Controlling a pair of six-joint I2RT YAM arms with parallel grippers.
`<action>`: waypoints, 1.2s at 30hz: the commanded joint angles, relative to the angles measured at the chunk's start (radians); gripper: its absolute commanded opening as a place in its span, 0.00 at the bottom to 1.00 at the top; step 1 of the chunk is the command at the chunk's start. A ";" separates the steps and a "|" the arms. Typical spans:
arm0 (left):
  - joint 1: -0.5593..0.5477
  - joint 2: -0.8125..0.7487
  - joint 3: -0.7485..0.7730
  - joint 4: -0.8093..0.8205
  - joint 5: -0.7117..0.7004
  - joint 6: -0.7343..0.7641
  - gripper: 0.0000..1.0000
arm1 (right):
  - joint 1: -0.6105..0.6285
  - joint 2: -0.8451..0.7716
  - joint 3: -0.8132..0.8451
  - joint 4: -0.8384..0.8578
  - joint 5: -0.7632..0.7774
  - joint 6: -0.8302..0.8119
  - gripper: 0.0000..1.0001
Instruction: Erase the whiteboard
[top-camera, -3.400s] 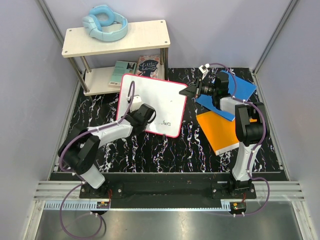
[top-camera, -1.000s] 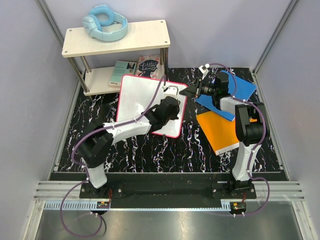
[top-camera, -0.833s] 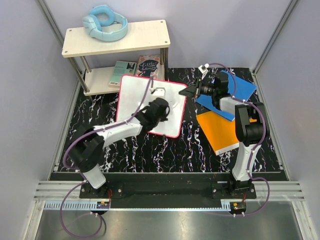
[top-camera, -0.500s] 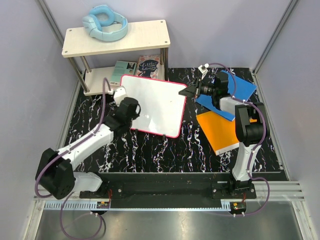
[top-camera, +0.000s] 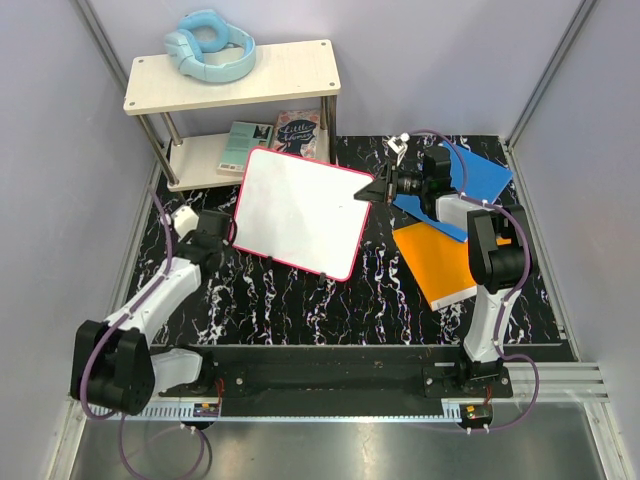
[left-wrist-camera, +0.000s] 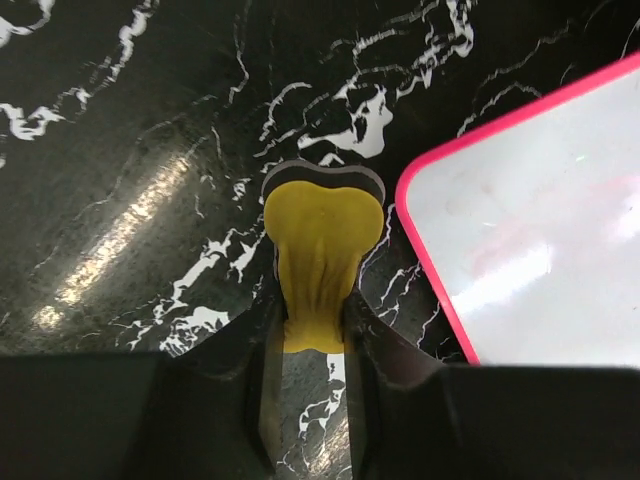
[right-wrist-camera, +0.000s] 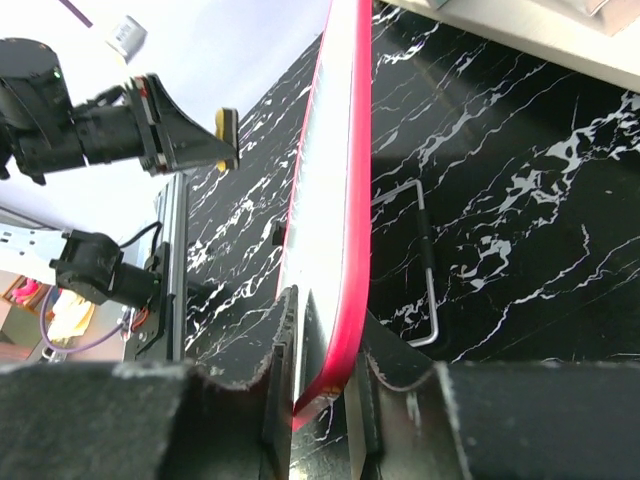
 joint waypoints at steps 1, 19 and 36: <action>0.053 -0.064 -0.002 0.000 -0.055 -0.029 0.29 | 0.023 -0.032 0.022 -0.014 -0.059 -0.047 0.29; 0.175 0.068 0.025 0.022 0.055 0.091 0.99 | 0.020 -0.064 0.076 -0.289 0.010 -0.259 0.54; 0.201 0.035 0.054 0.174 0.155 0.201 0.99 | 0.007 -0.184 0.074 -0.497 0.184 -0.388 0.87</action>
